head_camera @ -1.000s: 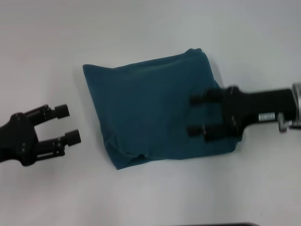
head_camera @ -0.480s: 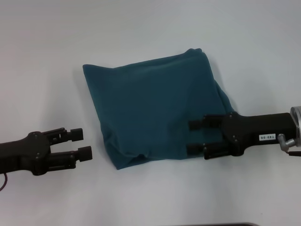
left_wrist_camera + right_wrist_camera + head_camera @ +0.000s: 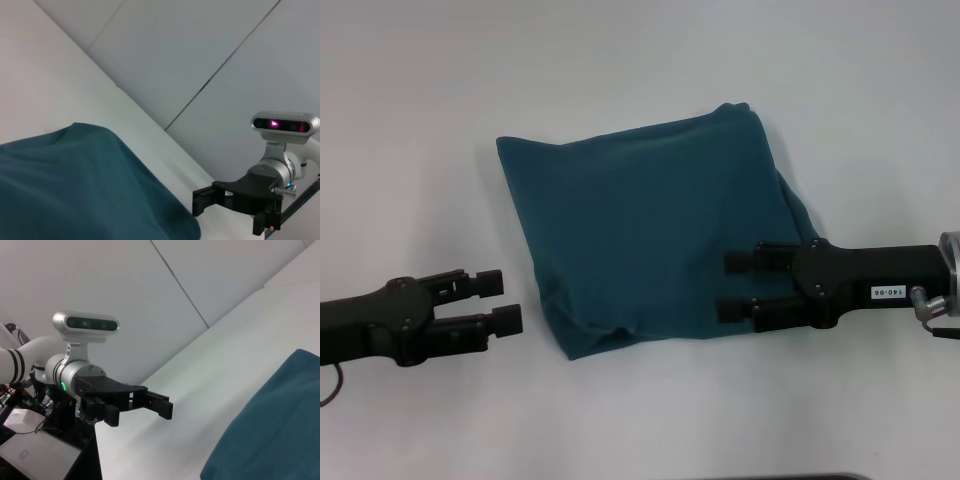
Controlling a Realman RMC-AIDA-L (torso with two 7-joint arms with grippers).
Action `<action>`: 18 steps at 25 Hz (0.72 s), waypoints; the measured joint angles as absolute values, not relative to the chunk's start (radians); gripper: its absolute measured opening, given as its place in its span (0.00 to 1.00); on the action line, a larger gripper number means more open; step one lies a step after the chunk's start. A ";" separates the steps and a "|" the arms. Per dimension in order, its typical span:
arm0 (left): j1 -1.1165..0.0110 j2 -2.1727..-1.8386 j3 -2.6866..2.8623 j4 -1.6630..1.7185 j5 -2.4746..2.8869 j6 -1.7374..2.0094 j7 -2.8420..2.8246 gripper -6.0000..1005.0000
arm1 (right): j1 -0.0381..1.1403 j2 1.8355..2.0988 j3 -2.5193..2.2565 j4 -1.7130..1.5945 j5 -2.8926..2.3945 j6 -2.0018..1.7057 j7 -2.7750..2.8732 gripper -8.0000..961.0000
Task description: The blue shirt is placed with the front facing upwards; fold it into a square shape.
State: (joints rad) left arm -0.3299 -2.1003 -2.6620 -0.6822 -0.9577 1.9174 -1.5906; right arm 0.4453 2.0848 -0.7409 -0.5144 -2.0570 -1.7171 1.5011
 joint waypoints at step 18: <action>-0.352 -2.145 -2.645 -0.683 -0.955 1.880 -1.589 0.86 | 0.442 2.084 -0.739 -0.503 -2.056 -1.710 1.499 0.96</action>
State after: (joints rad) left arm -0.3519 -2.1451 -2.6446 -0.6826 -0.9547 1.8798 -1.5888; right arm 0.4416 2.0844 -0.7393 -0.5031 -2.0557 -1.7103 1.4992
